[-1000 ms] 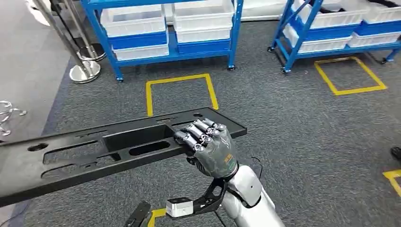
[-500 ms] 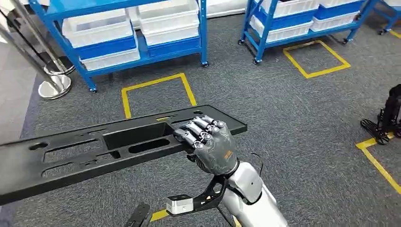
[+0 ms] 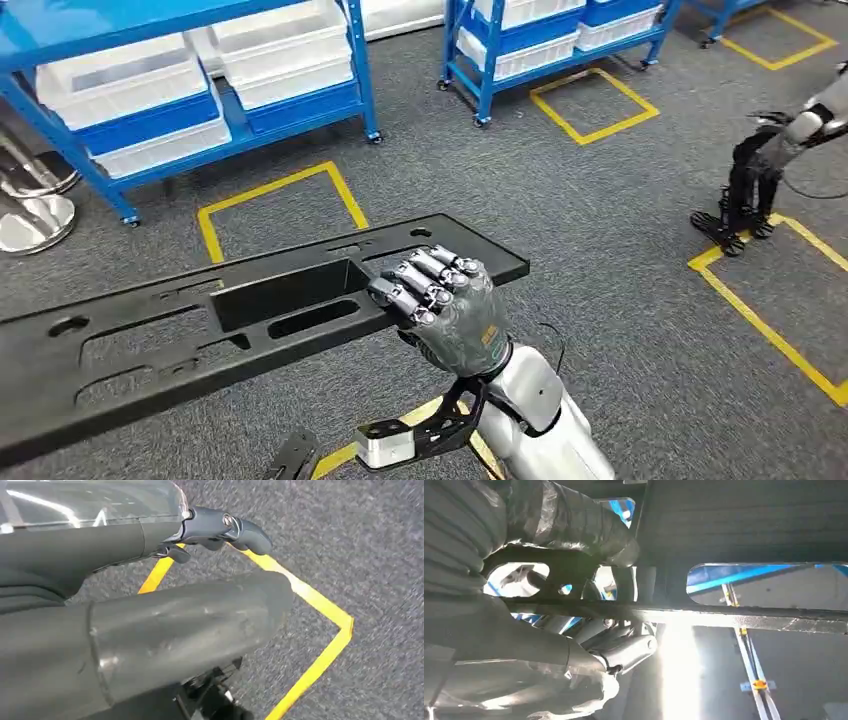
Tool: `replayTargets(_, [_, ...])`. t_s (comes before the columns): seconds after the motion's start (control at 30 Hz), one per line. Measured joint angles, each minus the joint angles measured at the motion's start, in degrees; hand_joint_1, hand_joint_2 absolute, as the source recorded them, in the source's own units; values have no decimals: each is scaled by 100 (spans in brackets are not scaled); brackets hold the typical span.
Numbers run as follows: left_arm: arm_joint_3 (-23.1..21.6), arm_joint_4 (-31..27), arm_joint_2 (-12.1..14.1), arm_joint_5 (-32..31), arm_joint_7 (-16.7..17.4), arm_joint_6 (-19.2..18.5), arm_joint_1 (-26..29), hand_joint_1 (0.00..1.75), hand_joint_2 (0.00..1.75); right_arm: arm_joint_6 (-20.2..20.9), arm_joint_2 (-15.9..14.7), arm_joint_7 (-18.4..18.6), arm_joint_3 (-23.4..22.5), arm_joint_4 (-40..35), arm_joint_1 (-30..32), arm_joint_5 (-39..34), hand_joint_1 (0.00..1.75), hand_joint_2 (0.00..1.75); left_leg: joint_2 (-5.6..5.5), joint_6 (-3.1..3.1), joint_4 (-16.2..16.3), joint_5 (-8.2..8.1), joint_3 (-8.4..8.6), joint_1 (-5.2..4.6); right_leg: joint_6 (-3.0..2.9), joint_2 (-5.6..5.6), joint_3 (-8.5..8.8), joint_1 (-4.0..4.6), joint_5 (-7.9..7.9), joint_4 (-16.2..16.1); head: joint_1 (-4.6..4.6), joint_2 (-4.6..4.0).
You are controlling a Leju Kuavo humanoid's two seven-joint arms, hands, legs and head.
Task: Take the parts from the cabinet and place them on the table.
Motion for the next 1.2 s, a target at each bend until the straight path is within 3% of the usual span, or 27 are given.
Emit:
replayTargets(0.03, [4, 0, 0, 2, -2, -9, -8, 0, 0, 2, -5, 0, -5, -13, -6, 7, 175, 175, 66, 36, -12, 14, 0, -10, 12, -219, -142, 1, -213, 280, 0, 0])
replayTargets(0.07, [7, 0, 0, 4, 0, -24, 4, 0, 0, 2, -2, 0, -15, -40, 0, 4, 175, 175, 149, 36, -6, 15, -11, -22, 33, -331, -347, -8, -451, 718, 4, 0])
replayTargets(0.13, [15, 0, 11, 11, 33, -35, 53, 0, 0, 2, -13, -7, -50, -64, 56, 2, 175, 175, 329, 42, 15, 4, -32, -29, 79, -398, -700, -37, -734, 1474, 4, 0])
replayTargets(0.17, [17, 0, 11, 20, 48, -48, 68, 0, 0, 2, -29, -13, -70, -81, 93, 2, 175, 175, 407, 37, 25, -2, -41, -28, 101, -415, -724, -60, -688, 1532, 2, 0])
replayTargets(0.2, [22, 0, 11, 20, 50, -59, 77, 0, 0, 2, -37, -20, -94, -88, 118, 2, 175, 175, 485, 28, 35, -13, -44, -25, 120, -447, -599, -81, -526, 1314, 2, 0])
replayTargets(0.27, [24, 0, 7, 20, 50, -74, 81, 0, 0, 2, -42, -24, -116, -123, 126, 2, 175, 175, 614, -21, 89, -58, -42, -12, 139, -601, -50, -111, -95, 369, 2, 0])
replayTargets(0.3, [24, 0, 7, 20, 52, -77, 80, 0, 0, 2, -42, -26, -125, -149, 124, 2, 175, 175, 653, -70, 139, -96, -46, -26, 136, -870, 165, -100, -65, -43, 4, 0])
replayTargets(0.33, [28, 0, 7, 20, 61, -77, 77, 0, 0, 2, -39, -30, -133, -175, 128, 2, 175, 175, 701, -120, 208, -149, -73, -82, 58, -859, 170, -47, -79, -71, -4, 0])
replayTargets(0.37, [35, 0, 9, 20, 65, -77, 92, 0, 0, 2, -42, -35, -142, -195, 137, -7, 175, 175, 731, -144, 190, -149, -60, -75, -7, -771, 154, -58, -84, -47, -2, 0])
replayTargets(0.47, [42, 0, 2, 15, 81, -77, 93, 0, 0, 2, -44, -52, -190, -243, 186, -15, 175, 175, 874, -218, 196, -188, -20, -47, -102, -590, 134, -55, -57, -73, -7, 0])
replayTargets(0.53, [42, 0, 2, 2, 79, -77, 96, 0, 0, 2, -44, -63, -190, -269, 192, -17, 175, 175, 413, -261, 546, -492, -158, -1, -153, -500, 131, -75, -34, -84, -7, 0])
replayTargets(0.57, [44, 0, 2, 2, 79, -77, 111, 0, 0, 2, -42, -63, -190, -271, 192, -17, 175, 175, 290, -268, 991, -737, -353, -4, -172, -435, 123, -71, -29, -83, -4, 0])
replayTargets(0.6, [46, 0, 2, 2, 81, -77, 132, 0, 0, 2, -44, -63, -190, -269, 203, -20, 175, 175, 233, -268, 1487, -952, -582, -4, -183, -363, 115, -56, -23, -82, -7, 0])
replayTargets(0.63, [46, 0, 2, 2, 81, -77, 151, 0, 0, 2, -44, -63, -190, -269, 213, -22, 175, 175, 218, -261, 1863, -1068, -768, -5, -190, -291, 106, -39, -18, -79, -7, 0])
replayTargets(0.67, [46, 0, 2, 0, 81, -77, 169, 0, 0, 2, -44, -63, -190, -269, 230, -22, 175, 175, 214, -244, 2016, -1042, -858, -7, -196, -207, 101, -25, -14, -74, -5, 0])
replayTargets(0.7, [46, 0, 4, 2, 81, -77, 176, 0, 0, 2, -44, -70, -190, -269, 242, -22, 175, 175, 207, -213, 1868, -877, -802, -12, -198, -125, 103, -14, -12, -68, -4, 0])
replayTargets(0.77, [48, 0, 4, 2, 81, -77, 169, 0, 0, 2, -44, -70, -190, -271, 242, -22, 175, 175, 88, -125, 943, -324, -381, -24, -197, 39, 122, -8, -10, -57, -4, 0])
replayTargets(0.8, [48, 0, 6, 2, 81, -77, 168, 0, 0, 2, -44, -70, -190, -274, 242, -22, 175, 175, -113, -85, 466, -118, -161, -25, -192, 99, 134, -13, -7, -58, -4, 0])
replayTargets(0.83, [50, 0, 11, 0, 81, -74, 169, 0, 0, 2, -44, -70, -190, -276, 238, -22, 175, 175, -344, -66, 334, -199, -102, -27, -159, 140, 119, 3, 10, -56, -2, 0])
replayTargets(0.9, [50, 0, 9, 0, 83, -74, 167, 0, 0, 2, -44, -72, -190, -282, 241, -22, 175, 175, -265, -73, 256, -185, -69, -56, -84, 270, 62, -51, 59, -68, -2, 0])
replayTargets(0.97, [52, 0, 7, 0, 83, -74, 164, 0, 0, 2, -44, -72, -201, -287, 257, -24, 175, 175, -133, -21, 173, -115, -41, -58, 14, 407, 49, -56, 121, -138, -4, 0])
replayTargets(1.0, [52, 0, 2, 0, 81, -74, 147, 0, 0, 0, -50, -81, -206, -289, 267, -26, 175, 175, -30, 15, 87, -50, -12, -11, -13, 105, 30, -43, 58, -50, -4, 0])
replayTargets(1.03, [52, 0, -4, 0, 72, -74, 139, 0, 0, 2, -55, -83, -208, -295, 251, -28, 175, 175, 24, 48, 47, -28, -8, -30, 1, -213, -65, -14, -113, 120, 2, 0])
replayTargets(1.07, [52, 0, -7, 0, 65, -74, 142, 0, 0, 2, -55, -83, -208, -300, 245, -28, 175, 175, 96, 60, 47, -23, -22, -38, 23, -339, -232, -18, -343, 469, -2, 0])
replayTargets(1.13, [55, 0, -4, -4, 65, -77, 169, 0, 0, 2, -63, -79, -208, -300, 251, -28, 175, 175, 273, 69, 61, -30, -46, -49, 71, -400, -606, -42, -716, 1292, 0, 0])
replayTargets(1.17, [55, 0, -4, -7, 65, -77, 170, 0, 0, 2, -72, -76, -208, -300, 252, -28, 175, 175, 357, 68, 65, -31, -57, -50, 88, -406, -695, -57, -744, 1496, -2, 0])
replayTargets(1.2, [57, 0, -4, -17, 65, -79, 165, 0, 0, 2, -87, -74, -208, -300, 255, -26, 175, 175, 451, 62, 69, -35, -60, -50, 108, -427, -620, -68, -623, 1398, 0, 0])
